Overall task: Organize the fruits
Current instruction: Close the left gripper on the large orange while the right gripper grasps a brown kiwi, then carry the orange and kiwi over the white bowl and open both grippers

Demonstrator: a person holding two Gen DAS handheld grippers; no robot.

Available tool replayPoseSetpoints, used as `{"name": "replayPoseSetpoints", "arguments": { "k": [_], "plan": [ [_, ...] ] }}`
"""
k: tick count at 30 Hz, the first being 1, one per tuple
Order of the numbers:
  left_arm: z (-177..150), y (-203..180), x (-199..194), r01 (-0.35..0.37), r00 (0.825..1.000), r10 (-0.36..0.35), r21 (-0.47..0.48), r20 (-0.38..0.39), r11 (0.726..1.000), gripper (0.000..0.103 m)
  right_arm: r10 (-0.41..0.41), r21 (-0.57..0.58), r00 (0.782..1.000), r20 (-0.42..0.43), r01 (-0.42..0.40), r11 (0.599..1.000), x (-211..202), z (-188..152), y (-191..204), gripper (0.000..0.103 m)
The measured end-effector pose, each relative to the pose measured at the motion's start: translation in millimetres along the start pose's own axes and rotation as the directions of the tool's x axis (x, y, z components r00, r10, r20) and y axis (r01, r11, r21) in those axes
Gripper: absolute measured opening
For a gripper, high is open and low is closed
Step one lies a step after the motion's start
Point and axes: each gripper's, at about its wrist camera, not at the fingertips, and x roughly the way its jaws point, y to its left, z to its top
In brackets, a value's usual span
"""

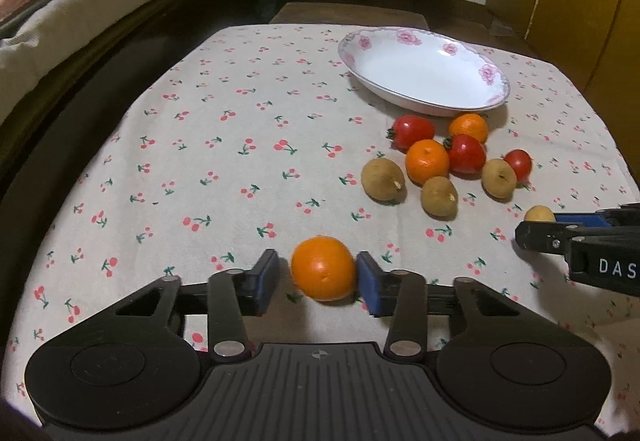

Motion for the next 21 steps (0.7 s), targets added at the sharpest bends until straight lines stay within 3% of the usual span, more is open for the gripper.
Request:
{"name": "replayPoseSetpoints", "arguments": {
  "k": [5,13,21],
  "plan": [
    [0,-6,-1,-0.011,1.0,0.011,0.018,-0.001,1.0,0.041,0.01,-0.008,1.0,0.002,-0.01,1.0,-8,-4,1,0.027],
    [2,-8,-12,-0.023,1.0,0.023,0.023,-0.01,0.999,0.041,0.012,-0.017,0.999,0.039,-0.012,1.0,-32,-4,0,0.027],
    [33,-14,-21,0.034,0.998,-0.035,0.023,0.057,0.999,0.041,0.008,0.017,0.998,0.065,-0.009,1.0,-36,15,-8,0.027]
  ]
}}
